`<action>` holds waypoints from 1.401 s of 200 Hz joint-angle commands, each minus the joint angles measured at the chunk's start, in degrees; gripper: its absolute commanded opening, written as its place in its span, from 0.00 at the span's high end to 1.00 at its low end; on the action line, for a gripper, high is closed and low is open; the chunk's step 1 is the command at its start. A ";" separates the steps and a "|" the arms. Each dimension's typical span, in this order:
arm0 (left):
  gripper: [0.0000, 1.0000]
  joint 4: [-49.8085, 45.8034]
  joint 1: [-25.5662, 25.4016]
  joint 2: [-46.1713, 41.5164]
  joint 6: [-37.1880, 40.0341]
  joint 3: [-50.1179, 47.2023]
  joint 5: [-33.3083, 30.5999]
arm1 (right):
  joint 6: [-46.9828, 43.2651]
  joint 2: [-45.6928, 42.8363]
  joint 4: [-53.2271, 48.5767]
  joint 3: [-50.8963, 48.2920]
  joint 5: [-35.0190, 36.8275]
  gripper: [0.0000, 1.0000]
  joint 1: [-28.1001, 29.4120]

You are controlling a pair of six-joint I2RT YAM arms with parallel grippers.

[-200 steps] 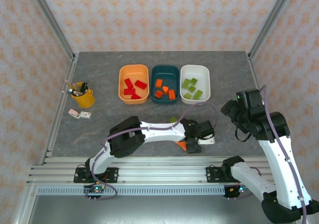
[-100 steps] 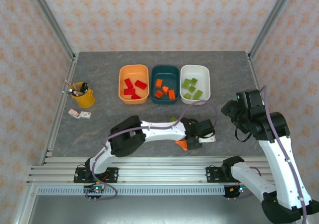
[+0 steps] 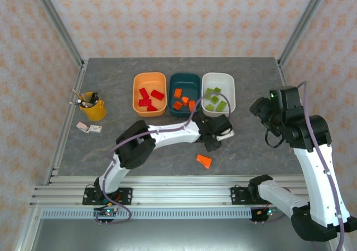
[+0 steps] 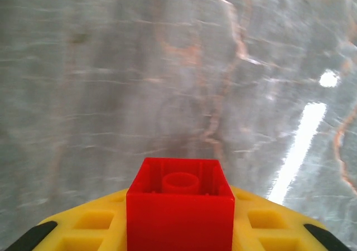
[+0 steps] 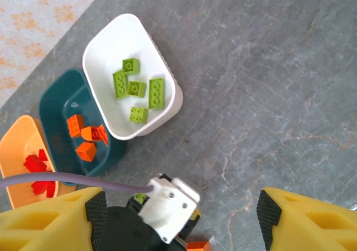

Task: Sort the legos into containers by color

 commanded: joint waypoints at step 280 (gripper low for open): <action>0.77 -14.11 43.93 15.95 -32.41 31.86 -5.44 | 1.09 34.98 50.08 -4.90 -30.17 0.29 11.83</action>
